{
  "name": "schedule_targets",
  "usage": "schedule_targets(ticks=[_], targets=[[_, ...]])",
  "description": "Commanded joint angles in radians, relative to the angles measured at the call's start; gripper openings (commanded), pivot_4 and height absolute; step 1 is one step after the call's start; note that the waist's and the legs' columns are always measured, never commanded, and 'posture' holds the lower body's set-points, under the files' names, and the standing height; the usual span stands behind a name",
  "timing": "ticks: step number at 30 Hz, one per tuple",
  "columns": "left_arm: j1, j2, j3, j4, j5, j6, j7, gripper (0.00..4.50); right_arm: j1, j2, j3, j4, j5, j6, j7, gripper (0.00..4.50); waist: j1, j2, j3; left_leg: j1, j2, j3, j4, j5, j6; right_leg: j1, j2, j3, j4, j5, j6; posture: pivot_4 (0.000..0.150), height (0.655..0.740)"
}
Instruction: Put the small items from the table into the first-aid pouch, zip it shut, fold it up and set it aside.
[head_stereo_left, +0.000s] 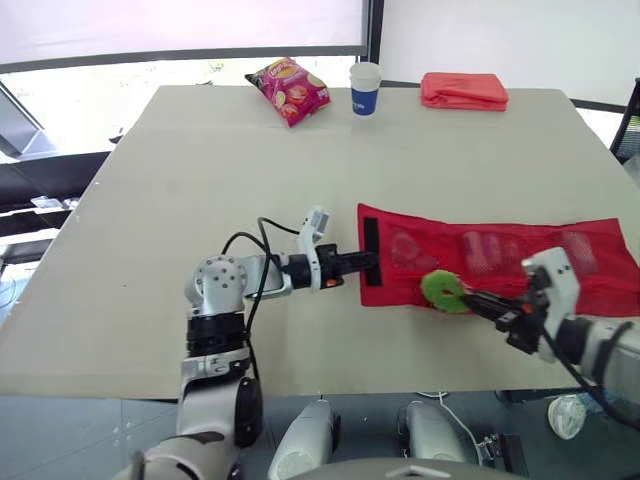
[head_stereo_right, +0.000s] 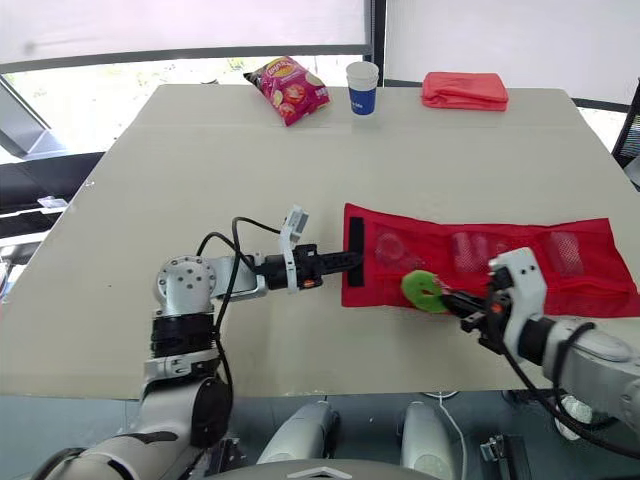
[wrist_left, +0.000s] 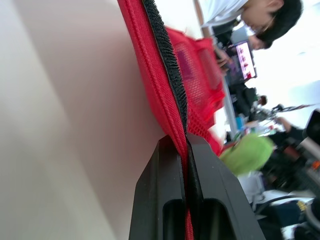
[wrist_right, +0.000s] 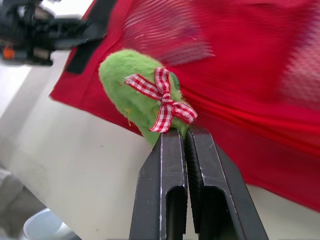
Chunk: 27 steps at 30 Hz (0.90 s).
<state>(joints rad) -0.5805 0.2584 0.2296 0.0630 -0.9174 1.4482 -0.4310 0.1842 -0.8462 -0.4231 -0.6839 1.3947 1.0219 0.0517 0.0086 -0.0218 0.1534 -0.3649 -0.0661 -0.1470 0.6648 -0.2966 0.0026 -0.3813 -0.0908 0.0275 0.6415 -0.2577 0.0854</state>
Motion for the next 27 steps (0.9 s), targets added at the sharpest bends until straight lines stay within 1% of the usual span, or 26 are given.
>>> schedule_targets(ticks=[1,4,7,12,15,18,20,24,27], targets=[[0.006,0.101,-0.031,0.022,0.049,-0.087,-0.096,0.0,0.069,-0.026,-0.166,0.048,-0.031,-0.027,0.022,0.03,0.002,0.0,0.0,0.0,0.0,0.0,0.0,0.0,0.0,0.0,0.0,0.0,0.0,0.0,0.0,0.15,0.74],[0.013,0.175,-0.066,0.053,0.086,-0.144,-0.165,0.0,0.123,-0.026,-0.252,0.116,-0.117,-0.045,0.03,0.03,0.002,0.0,0.0,0.0,0.0,0.0,0.0,0.0,0.0,0.0,0.0,0.001,0.0,0.0,0.0,0.15,0.74],[0.015,0.258,-0.102,0.115,0.152,-0.23,-0.236,0.0,0.136,-0.02,-0.334,0.222,-0.238,-0.075,-0.014,0.03,0.003,0.001,0.0,0.0,0.0,0.001,0.0,0.0,0.0,0.0,0.0,0.001,0.0,0.0,0.0,0.15,0.74],[-0.036,0.329,-0.122,0.271,0.254,-0.374,-0.303,0.0,0.161,-0.037,-0.425,0.341,-0.395,-0.097,0.011,0.03,0.003,0.002,0.001,0.001,0.0,0.001,-0.002,0.0,0.0,0.0,0.0,0.001,0.0,0.0,0.0,0.15,0.74],[-0.064,0.354,-0.13,0.342,0.295,-0.432,-0.335,0.0,0.168,-0.041,-0.446,0.36,-0.441,-0.095,0.05,0.03,0.004,0.002,0.001,0.001,0.0,0.001,-0.003,0.0,0.0,0.0,0.0,0.001,-0.001,0.0,0.0,0.15,0.74],[-0.071,0.364,-0.14,0.362,0.313,-0.453,-0.365,0.0,0.152,-0.04,-0.439,0.35,-0.45,-0.081,0.091,0.03,0.0,0.002,0.001,0.001,0.0,0.001,-0.003,0.0,0.0,0.0,0.0,0.001,-0.001,0.0,0.0,0.15,0.74],[-0.059,0.361,-0.14,0.345,0.321,-0.467,-0.373,0.0,0.104,-0.04,-0.402,0.345,-0.445,-0.085,0.115,0.03,-0.004,0.002,0.002,0.001,0.0,0.001,-0.003,0.0,0.0,0.0,0.0,0.001,-0.001,0.0,0.0,0.15,0.74],[-0.02,0.348,-0.117,0.294,0.334,-0.498,-0.349,0.0,-0.013,-0.042,-0.305,0.385,-0.486,-0.091,0.132,0.03,-0.02,0.003,0.002,0.001,0.001,0.001,-0.003,0.0,0.0,0.0,-0.001,0.001,-0.001,0.0,0.0,0.15,0.74],[0.03,0.344,-0.089,0.215,0.334,-0.495,-0.301,0.0,-0.113,-0.043,-0.214,0.466,-0.554,-0.112,0.161,0.03,-0.024,0.003,0.002,0.002,0.001,0.001,-0.004,0.0,0.0,-0.001,-0.001,0.002,-0.001,0.0,0.0,0.15,0.74]])
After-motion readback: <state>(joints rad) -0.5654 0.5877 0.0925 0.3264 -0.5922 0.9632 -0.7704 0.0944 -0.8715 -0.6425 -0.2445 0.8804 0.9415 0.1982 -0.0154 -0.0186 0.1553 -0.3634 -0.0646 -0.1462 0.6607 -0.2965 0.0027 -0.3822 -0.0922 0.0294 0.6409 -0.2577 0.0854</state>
